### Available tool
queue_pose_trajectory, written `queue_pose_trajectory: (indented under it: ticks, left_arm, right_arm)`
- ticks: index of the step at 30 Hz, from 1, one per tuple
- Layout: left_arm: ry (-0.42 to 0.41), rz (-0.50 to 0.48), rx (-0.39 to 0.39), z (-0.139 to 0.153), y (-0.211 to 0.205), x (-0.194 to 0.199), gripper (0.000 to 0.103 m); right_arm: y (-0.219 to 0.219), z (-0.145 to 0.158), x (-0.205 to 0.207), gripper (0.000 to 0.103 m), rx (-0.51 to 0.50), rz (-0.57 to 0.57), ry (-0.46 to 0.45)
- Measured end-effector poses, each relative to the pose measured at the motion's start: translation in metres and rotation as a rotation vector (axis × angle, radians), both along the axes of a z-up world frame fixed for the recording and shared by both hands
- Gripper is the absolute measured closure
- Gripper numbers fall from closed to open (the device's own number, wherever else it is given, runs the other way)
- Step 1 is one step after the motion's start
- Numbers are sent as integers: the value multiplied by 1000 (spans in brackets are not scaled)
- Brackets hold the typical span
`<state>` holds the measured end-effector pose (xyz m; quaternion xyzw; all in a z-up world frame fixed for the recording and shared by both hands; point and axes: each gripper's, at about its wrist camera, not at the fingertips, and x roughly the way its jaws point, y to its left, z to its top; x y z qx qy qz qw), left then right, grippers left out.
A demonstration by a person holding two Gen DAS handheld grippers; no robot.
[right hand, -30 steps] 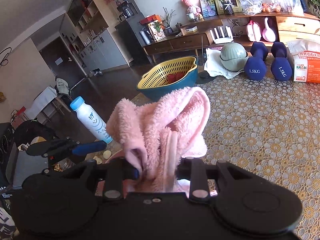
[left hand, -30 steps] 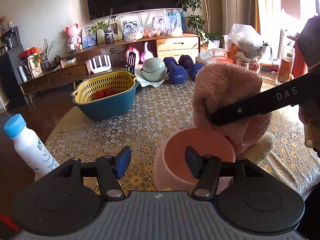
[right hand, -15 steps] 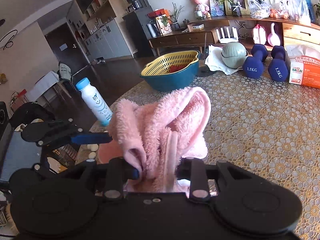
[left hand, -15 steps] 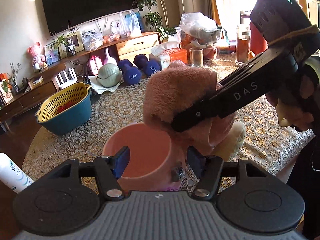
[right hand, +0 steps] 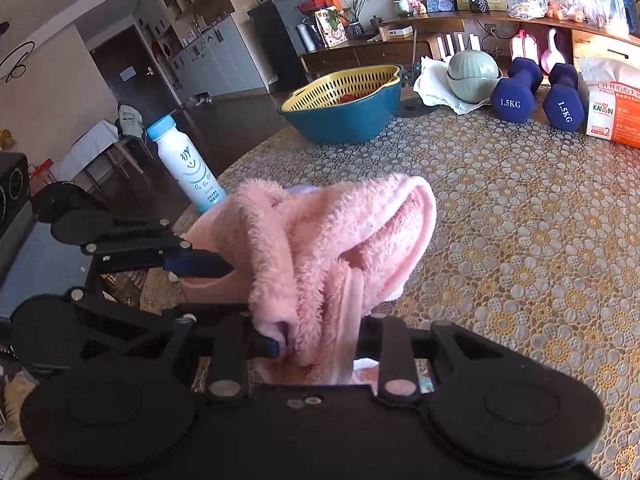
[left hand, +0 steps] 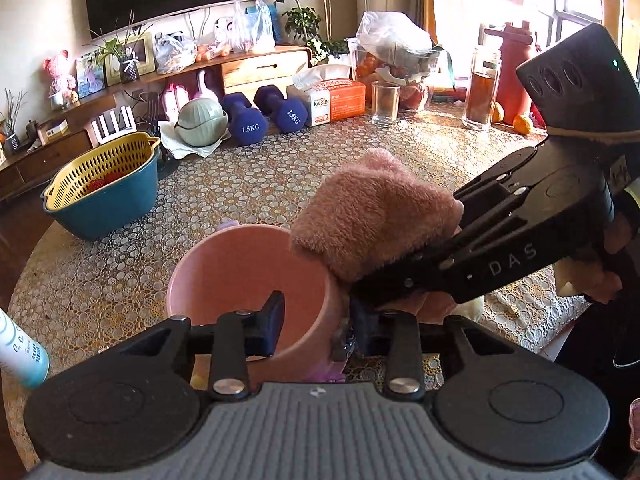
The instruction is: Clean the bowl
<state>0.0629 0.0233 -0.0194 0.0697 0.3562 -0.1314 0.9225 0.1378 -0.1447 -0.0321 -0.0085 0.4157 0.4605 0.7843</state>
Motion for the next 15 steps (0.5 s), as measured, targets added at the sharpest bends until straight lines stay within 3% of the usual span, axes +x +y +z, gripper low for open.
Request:
queue_pose_trajectory:
  ticks: [6,10,12,13,15]
  left_arm:
    - [0,6,0,-1,-1,0,68]
    - [-2,12,-3,-1,-1,1,68]
    - [-3,15,-1,-1,-1,1,68]
    - [-4,16,-1,-1,-2,2,68]
    - [-3,18,-2,-1,-2,2,68]
  right_arm:
    - [-4,-4,-15,73,-120,39,-65]
    - [-10,-2,-23,66,-174,67,-113]
    - [-10,-1,-28,49,-183,96,-119]
    - [-10,0,-32,35,-185,93,-143]
    - [-8,2,-37,33,-176,83,-175]
